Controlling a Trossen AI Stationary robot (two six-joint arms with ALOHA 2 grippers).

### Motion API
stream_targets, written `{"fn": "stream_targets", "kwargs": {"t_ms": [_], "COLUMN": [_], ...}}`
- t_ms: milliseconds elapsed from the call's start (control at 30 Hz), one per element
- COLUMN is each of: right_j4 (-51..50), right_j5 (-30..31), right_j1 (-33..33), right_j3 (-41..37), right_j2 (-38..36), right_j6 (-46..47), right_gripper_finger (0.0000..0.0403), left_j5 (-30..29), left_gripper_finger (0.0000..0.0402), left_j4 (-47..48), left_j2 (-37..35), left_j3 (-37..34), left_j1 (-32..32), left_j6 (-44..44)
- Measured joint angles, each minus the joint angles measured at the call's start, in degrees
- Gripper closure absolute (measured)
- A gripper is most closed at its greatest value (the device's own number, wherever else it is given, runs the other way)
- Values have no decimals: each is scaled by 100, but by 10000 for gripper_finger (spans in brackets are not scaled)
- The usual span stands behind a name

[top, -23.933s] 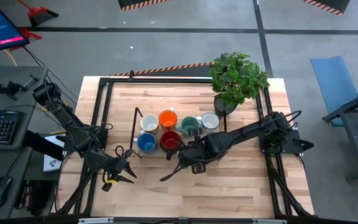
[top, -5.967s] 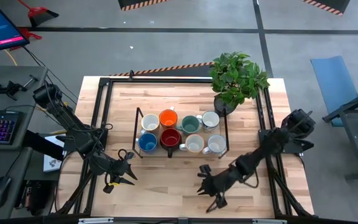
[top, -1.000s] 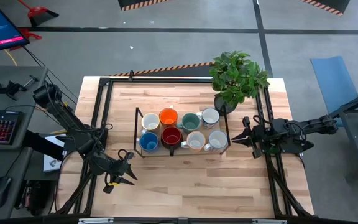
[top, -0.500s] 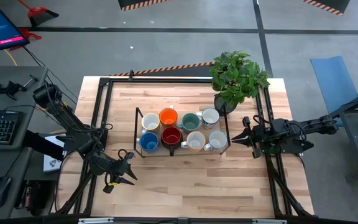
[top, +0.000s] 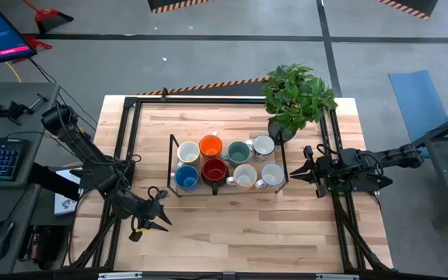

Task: Place coffee mugs
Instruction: Return to Home Position

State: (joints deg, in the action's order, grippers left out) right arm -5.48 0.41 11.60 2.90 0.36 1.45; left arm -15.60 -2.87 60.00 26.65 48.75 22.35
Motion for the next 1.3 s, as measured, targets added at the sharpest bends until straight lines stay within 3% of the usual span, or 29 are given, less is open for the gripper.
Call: {"fn": "stream_targets", "kwargs": {"t_ms": [400,533,633,767,867,1000,1300], "right_j4": [0,0,0,0,2,2,2], "right_j5": [2,2,2,2,2,2,3], "right_j1": [0,0,0,0,0,0,0], "right_j3": [0,0,0,0,0,0,0], "right_j2": [0,0,0,2,0,0,2], "right_j6": [0,0,0,0,0,1,0], "right_gripper_finger": [379,379,379,379,379,379,379], "left_j5": [-53,-798,-1331,-851,-197,522,549], "left_gripper_finger": [307,307,307,307,307,307,307], "left_j4": [-69,-911,-1561,-1973,-1836,-1758,-2119], "left_j2": [1,-13,-312,-1116,-1653,-1827,-2268], "left_j3": [0,0,0,2,2,2,2], "left_j1": [-3,-108,-278,-614,-909,-1147,-2295], "left_j6": [31,-37,-1239,-2348,-2668,-2703,-2800]}}
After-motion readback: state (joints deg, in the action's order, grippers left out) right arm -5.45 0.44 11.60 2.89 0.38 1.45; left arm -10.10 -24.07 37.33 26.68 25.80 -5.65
